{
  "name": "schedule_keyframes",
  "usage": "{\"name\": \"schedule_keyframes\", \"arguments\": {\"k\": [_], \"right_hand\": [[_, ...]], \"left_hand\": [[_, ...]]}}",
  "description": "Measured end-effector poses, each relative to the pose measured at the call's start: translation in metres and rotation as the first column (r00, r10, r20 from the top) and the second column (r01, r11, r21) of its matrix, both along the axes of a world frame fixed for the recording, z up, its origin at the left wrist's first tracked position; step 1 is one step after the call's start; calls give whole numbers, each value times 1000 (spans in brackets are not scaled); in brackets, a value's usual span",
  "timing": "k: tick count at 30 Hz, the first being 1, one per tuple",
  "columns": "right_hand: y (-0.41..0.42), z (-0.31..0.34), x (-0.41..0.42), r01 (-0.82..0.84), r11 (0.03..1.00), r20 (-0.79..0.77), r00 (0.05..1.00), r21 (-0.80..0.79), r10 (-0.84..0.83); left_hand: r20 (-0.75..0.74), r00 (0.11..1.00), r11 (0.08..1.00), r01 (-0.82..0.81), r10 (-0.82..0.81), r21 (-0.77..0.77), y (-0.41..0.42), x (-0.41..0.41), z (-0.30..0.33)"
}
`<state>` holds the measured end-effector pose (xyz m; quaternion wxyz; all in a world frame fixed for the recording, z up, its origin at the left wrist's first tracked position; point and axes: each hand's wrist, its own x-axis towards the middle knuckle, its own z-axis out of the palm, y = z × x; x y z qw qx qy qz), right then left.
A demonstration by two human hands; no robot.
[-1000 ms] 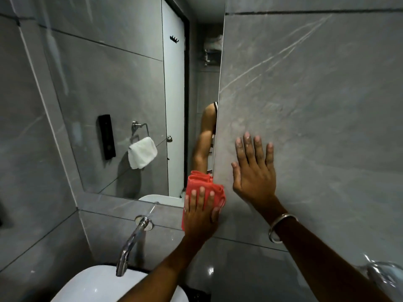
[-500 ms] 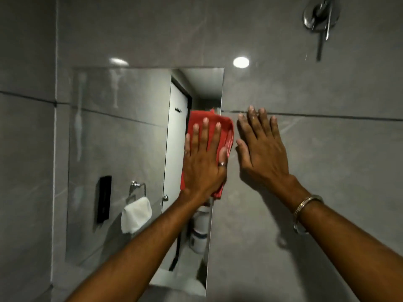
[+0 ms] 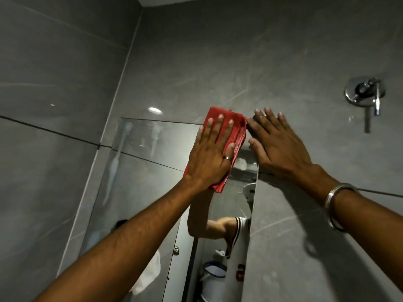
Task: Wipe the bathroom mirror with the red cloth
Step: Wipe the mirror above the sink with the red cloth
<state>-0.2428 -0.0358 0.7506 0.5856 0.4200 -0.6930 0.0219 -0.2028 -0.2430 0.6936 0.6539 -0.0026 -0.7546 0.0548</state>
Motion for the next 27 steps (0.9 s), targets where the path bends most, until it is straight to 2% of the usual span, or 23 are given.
{"name": "schedule_keyframes", "arguments": {"k": [10,17,21,27], "right_hand": [[-113,4,37,-79,986,-46,995,145,86],[-186,-8,65,-136,968,-88,984,210,157],[-204,-17,78,-192,956,-101,971,224,219],[-213,-46,79,-213,958,-40,974,191,224]], "left_hand": [[14,995,993,-95,94,66,-150,48,-10],[-26,997,948,-65,77,311,-233,83,-10],[-27,997,935,-54,68,351,-248,87,-5],[5,996,926,-84,88,367,-243,87,-18]]}}
